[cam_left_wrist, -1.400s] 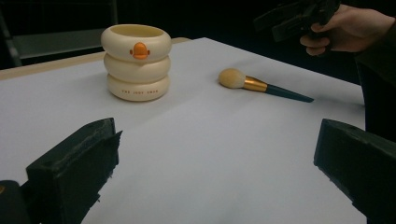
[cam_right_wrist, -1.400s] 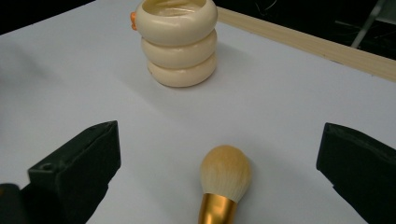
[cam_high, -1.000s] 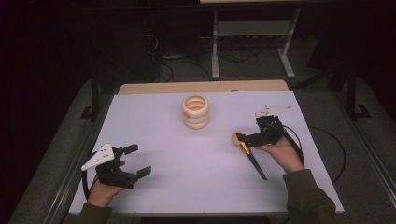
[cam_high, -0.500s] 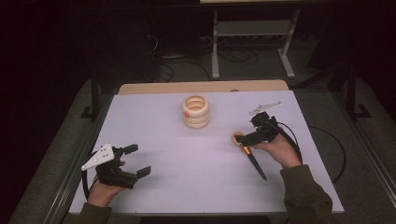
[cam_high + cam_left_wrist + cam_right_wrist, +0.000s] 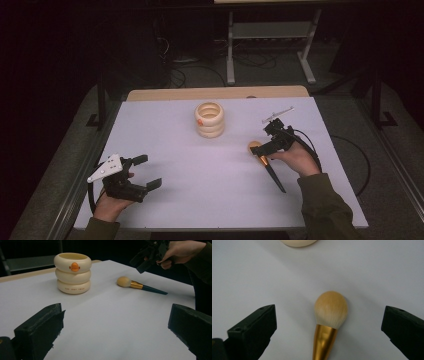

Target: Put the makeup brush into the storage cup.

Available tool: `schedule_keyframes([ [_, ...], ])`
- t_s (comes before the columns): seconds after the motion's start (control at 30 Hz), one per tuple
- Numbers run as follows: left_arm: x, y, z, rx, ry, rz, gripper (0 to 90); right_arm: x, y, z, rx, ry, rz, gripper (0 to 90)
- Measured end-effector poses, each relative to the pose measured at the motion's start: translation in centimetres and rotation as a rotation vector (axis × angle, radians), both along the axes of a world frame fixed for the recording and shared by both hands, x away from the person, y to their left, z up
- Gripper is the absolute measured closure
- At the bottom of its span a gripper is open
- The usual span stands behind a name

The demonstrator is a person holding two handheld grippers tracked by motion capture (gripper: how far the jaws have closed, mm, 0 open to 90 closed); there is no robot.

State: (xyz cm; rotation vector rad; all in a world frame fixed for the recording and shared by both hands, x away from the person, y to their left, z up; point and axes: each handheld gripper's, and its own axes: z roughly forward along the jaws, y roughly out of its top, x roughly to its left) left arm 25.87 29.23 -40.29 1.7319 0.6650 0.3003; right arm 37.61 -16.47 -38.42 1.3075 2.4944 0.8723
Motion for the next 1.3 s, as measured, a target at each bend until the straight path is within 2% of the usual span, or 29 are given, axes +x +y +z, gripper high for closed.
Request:
schedule_keyframes([
  [0.2, 0.0, 0.0, 0.0, -0.004, 0.000, 0.001, 0.0, 0.4, 0.0, -0.2, -0.020, 0.034, -0.010, 3.4],
  [0.23, 0.0, 0.0, 0.0, 0.001, -0.002, 0.000, 0.0, 0.5, 0.0, -0.3, -0.022, 0.055, -0.018, 4.6],
  [0.3, 0.0, 0.0, 0.0, 0.001, 0.000, 0.000, 0.0, 0.6, 0.0, -0.4, -0.022, 0.059, -0.020, 5.2],
  [0.33, 0.0, 0.0, 0.0, 0.000, -0.002, 0.000, 0.0, 0.7, 0.0, -0.5, -0.027, 0.082, -0.022, 6.5],
  [0.4, 0.0, 0.0, 0.0, -0.006, 0.000, 0.003, 0.0, 0.7, 0.0, -0.6, -0.029, 0.087, -0.021, 6.9],
  [0.7, 0.0, 0.0, 0.0, -0.008, 0.000, 0.004, 0.0, 0.8, 0.1, -1.0, -0.030, 0.167, -0.053, 13.0],
  [1.07, 0.0, 0.0, 0.0, -0.008, 0.000, 0.005, 0.0, 1.0, 0.4, -1.9, -0.085, 0.267, -0.047, 18.5],
  [1.3, 0.0, 0.0, 0.0, -0.004, 0.001, 0.005, 0.0, 1.0, 0.9, -2.6, -0.125, 0.296, -0.046, 23.4],
])
